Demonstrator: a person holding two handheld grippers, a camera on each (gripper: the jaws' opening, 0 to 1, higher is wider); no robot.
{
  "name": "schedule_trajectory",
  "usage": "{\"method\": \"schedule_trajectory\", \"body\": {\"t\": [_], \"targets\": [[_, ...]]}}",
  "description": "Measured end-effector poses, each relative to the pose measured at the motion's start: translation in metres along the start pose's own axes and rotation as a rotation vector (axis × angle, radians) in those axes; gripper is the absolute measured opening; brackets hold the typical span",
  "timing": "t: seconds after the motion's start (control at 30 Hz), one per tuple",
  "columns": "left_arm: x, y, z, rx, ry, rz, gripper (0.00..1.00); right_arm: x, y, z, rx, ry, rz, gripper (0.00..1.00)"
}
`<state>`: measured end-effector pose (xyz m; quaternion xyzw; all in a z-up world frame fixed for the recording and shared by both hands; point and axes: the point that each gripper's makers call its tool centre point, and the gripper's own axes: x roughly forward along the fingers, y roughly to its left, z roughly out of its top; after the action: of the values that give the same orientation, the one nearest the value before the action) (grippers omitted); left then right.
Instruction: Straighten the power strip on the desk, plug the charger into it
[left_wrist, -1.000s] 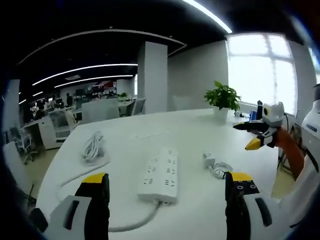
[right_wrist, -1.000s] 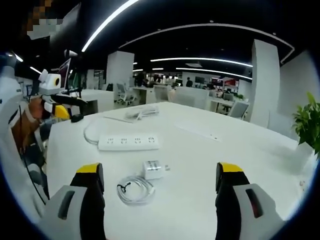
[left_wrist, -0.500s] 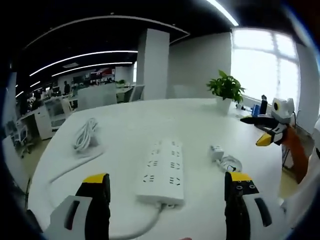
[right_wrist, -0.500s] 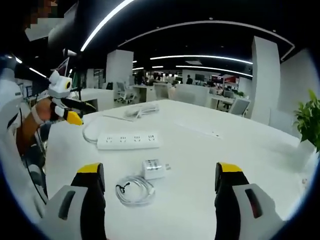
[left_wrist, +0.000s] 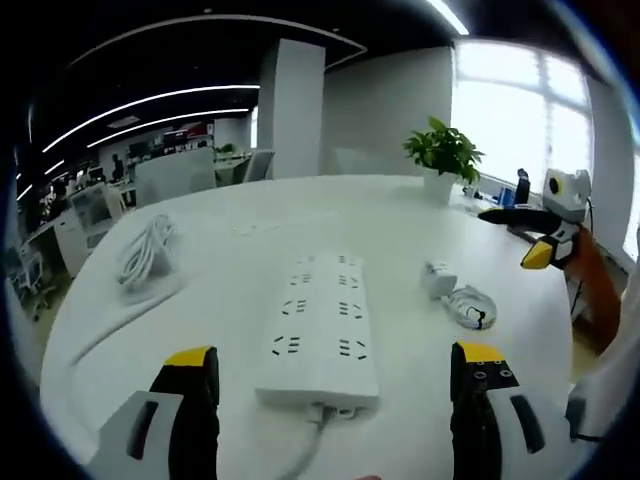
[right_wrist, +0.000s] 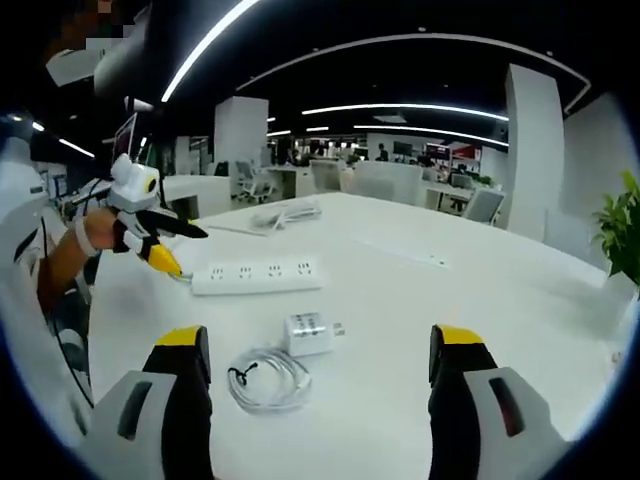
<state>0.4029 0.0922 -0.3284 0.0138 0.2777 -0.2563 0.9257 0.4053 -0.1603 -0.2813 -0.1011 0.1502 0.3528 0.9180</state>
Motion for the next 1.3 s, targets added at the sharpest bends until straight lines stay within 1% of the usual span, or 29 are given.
{"method": "schedule_trajectory", "body": {"t": [0.1,0.17,0.23,0.3,0.4,0.5,0.57,0.63,0.73,0.93,0.97,1.0,1.03,1.13,1.3], "targets": [[0.009,0.002,-0.011,0.037,0.020,0.005,0.96,0.002,0.001,-0.002,0.005,0.003,0.004,0.89],[0.012,0.002,-0.015,0.015,0.019,-0.016,0.96,0.003,0.001,-0.002,0.006,0.006,0.006,0.88],[0.014,0.002,-0.017,0.003,-0.002,-0.030,0.96,0.003,0.001,-0.002,0.005,0.004,0.007,0.88],[0.015,0.003,-0.020,0.006,-0.014,-0.030,0.96,0.002,0.002,0.003,0.022,-0.015,0.017,0.88],[0.017,0.005,-0.021,0.052,-0.046,-0.024,0.96,0.003,0.002,0.005,0.029,-0.025,0.020,0.88],[0.021,0.009,-0.023,0.055,-0.073,-0.027,0.94,0.005,0.002,0.004,0.027,-0.021,0.019,0.88],[0.023,0.009,-0.027,0.045,-0.075,-0.039,0.94,0.006,0.004,0.004,0.030,-0.021,0.024,0.88],[0.026,0.009,-0.032,0.037,-0.063,-0.042,0.94,0.006,0.004,0.005,0.033,-0.022,0.028,0.88],[0.028,0.011,-0.038,0.050,-0.059,-0.039,0.92,0.006,0.003,0.005,0.034,-0.022,0.024,0.88],[0.030,0.013,-0.035,0.064,-0.098,-0.046,0.89,0.009,0.004,0.004,0.035,-0.019,0.028,0.88],[0.031,0.015,-0.033,0.088,-0.110,-0.036,0.88,0.010,0.004,0.004,0.035,-0.019,0.030,0.88],[0.031,0.014,-0.035,0.102,-0.108,-0.038,0.88,0.010,0.005,0.004,0.034,-0.018,0.031,0.88],[0.030,0.012,-0.037,0.091,-0.106,-0.044,0.89,0.011,0.005,0.004,0.034,-0.017,0.031,0.88],[0.031,0.011,-0.036,0.098,-0.126,-0.056,0.89,0.012,0.005,0.002,0.039,-0.017,0.034,0.87],[0.031,0.010,-0.036,0.099,-0.142,-0.062,0.88,0.018,0.007,-0.003,0.041,-0.016,0.047,0.87]]}}
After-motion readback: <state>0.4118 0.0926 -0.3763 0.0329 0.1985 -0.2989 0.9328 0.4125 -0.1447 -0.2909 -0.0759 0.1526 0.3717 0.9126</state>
